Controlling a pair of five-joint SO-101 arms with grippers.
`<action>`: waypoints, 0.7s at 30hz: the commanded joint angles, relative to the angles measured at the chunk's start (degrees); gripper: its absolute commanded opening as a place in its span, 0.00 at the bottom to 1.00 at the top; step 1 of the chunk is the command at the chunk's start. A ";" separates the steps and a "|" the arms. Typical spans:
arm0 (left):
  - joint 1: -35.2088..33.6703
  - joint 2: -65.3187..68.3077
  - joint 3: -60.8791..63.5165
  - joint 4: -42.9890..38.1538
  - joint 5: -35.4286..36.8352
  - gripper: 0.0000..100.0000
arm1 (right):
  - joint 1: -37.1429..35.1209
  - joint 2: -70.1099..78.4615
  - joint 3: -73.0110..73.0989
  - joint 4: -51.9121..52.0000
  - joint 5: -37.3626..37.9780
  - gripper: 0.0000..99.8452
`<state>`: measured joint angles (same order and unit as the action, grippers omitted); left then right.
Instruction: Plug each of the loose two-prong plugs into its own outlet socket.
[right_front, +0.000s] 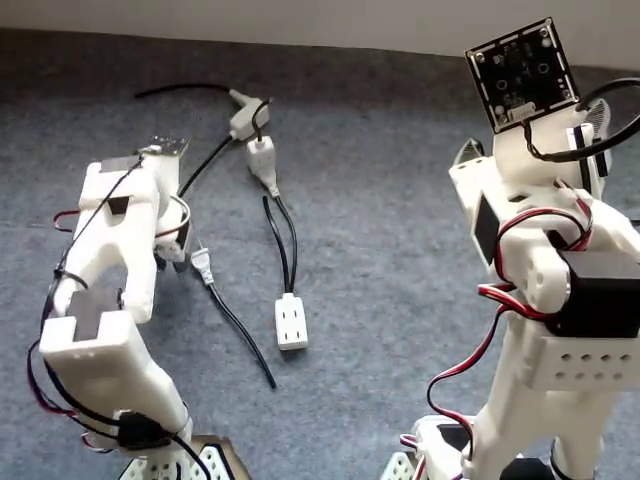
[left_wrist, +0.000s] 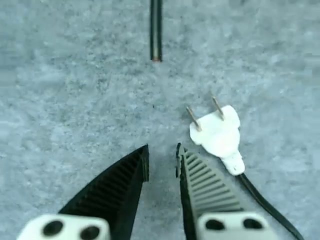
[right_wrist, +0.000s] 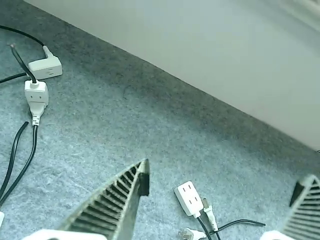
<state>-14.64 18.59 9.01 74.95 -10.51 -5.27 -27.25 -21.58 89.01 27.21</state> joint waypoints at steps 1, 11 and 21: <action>-0.13 4.44 -2.07 -2.99 4.04 0.11 | 0.48 -0.92 0.04 -1.01 0.79 0.42; -0.31 -2.33 -5.49 1.58 17.49 0.11 | 0.48 -0.92 0.04 -1.01 0.79 0.42; 1.71 -6.55 -5.41 5.54 25.58 0.11 | 0.48 -0.92 0.04 -1.01 0.79 0.42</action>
<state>-14.73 15.08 5.58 79.52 11.12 -5.36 -27.25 -21.58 89.01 27.21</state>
